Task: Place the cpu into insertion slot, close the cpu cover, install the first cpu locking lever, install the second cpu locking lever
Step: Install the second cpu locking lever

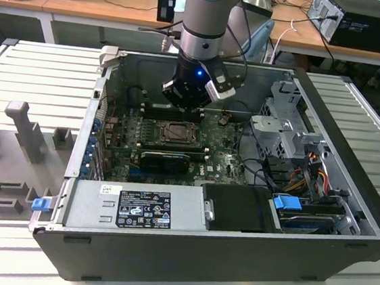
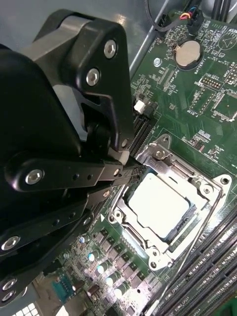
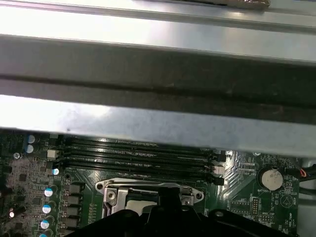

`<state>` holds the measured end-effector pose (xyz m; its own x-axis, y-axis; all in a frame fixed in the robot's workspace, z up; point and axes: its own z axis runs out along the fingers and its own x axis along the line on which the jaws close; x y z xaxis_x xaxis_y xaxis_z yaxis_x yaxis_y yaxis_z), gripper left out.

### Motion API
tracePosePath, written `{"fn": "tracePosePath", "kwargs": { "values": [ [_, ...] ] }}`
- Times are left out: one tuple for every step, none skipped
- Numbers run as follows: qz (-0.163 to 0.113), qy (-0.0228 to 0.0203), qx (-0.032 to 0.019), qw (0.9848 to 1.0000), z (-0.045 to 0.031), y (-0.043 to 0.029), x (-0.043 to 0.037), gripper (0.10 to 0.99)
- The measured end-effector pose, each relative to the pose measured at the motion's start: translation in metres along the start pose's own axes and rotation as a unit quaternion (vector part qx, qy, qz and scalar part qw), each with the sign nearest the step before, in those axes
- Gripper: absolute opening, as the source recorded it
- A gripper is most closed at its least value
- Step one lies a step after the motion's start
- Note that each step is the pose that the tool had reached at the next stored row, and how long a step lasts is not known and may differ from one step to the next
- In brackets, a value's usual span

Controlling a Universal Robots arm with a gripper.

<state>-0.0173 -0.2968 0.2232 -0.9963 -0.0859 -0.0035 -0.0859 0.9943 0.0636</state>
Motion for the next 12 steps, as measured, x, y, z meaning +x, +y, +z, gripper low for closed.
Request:
{"fn": "tracePosePath", "kwargs": {
  "values": [
    [0.000, 0.0000, 0.0000, 1.0000, -0.0001, -0.0012, 0.0001, 0.106],
    [0.000, 0.0000, 0.0000, 1.0000, -0.0002, -0.0019, 0.0002, 0.106],
    [0.000, -0.0001, -0.0001, 1.0000, -0.0001, -0.0021, 0.0002, 0.106],
    [0.000, 0.0000, 0.0000, 1.0000, -0.0002, -0.0034, 0.0003, 0.106],
    [0.000, 0.0000, 0.0000, 1.0000, -0.0005, -0.0065, 0.0007, 0.106],
    [0.000, 0.0000, -0.0001, 1.0000, -0.0006, -0.0090, 0.0010, 0.106],
    [0.000, -0.0001, -0.0004, 1.0000, -0.0006, -0.0103, 0.0011, 0.106],
    [0.000, -0.0001, -0.0003, 1.0000, -0.0006, -0.0103, 0.0010, 0.106],
    [0.000, -0.0001, -0.0003, 1.0000, -0.0006, -0.0104, 0.0010, 0.106],
    [0.000, 0.0000, -0.0003, 1.0000, -0.0008, -0.0107, 0.0009, 0.106],
    [0.000, -0.0002, -0.0016, 1.0000, -0.0009, -0.0111, 0.0009, 0.106],
    [0.000, -0.0001, -0.0017, 1.0000, -0.0015, -0.0111, 0.0010, 0.106]
  ]
}}
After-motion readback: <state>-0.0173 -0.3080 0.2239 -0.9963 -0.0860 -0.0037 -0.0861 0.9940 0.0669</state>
